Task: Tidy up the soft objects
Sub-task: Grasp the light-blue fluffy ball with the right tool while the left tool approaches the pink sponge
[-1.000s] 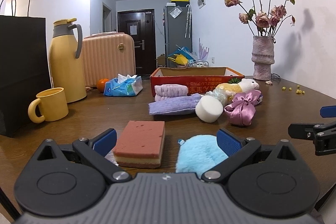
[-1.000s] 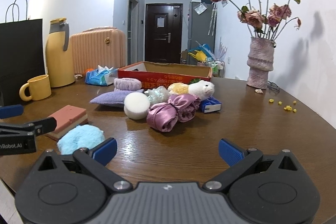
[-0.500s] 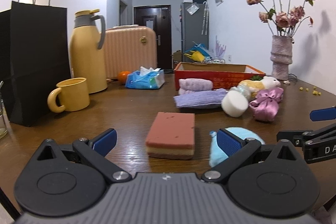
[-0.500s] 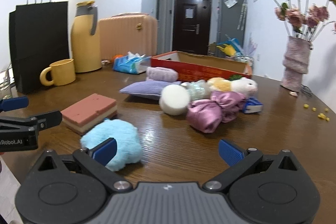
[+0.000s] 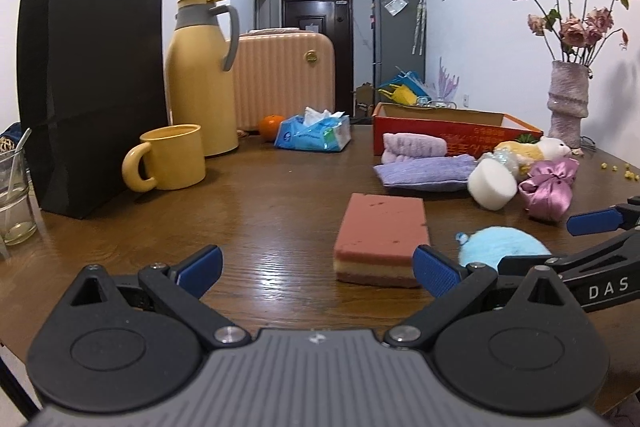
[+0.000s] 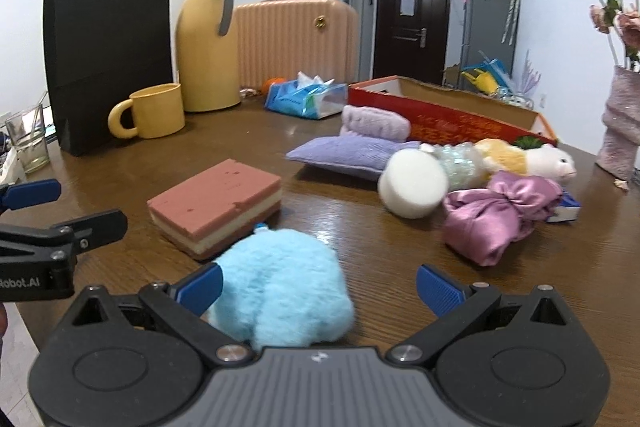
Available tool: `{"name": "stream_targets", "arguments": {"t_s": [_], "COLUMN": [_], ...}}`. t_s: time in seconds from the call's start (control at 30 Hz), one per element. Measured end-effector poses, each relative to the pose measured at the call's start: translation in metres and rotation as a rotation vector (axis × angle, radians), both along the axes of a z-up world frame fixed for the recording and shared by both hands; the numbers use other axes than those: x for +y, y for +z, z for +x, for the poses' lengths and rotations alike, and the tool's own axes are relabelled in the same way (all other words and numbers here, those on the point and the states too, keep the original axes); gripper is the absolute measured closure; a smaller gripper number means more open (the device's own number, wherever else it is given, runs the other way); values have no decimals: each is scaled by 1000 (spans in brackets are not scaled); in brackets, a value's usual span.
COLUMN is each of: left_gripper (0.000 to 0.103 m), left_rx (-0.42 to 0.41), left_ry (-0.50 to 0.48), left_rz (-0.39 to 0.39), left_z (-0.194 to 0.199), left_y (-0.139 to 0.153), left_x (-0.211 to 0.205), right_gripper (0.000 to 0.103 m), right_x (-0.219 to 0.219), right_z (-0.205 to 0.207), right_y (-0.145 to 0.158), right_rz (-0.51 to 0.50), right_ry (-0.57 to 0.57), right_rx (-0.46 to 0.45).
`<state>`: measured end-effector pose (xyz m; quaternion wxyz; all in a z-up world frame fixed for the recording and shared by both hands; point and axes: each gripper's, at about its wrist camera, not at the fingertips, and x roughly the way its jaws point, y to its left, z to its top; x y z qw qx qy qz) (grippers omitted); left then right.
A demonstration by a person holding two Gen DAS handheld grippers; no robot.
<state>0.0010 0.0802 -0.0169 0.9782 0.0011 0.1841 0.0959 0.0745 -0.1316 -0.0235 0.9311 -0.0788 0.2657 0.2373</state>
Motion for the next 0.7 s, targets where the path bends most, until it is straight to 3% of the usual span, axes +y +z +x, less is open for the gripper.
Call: {"name": "stream_targets", "arguments": {"t_s": [0.47, 0.7], "left_gripper": [0, 0], "left_rx": [30, 44], "left_ry": [22, 15], "left_rz": [-21, -26], "left_z": [7, 10], "left_y": [-8, -10], "left_x": [12, 11], "right_gripper": [1, 15], "right_x": [33, 36], "right_z": [27, 31], "right_y": [-19, -21], "right_rz": [-33, -47], "right_ry": [71, 81], "right_rx": [107, 131]}}
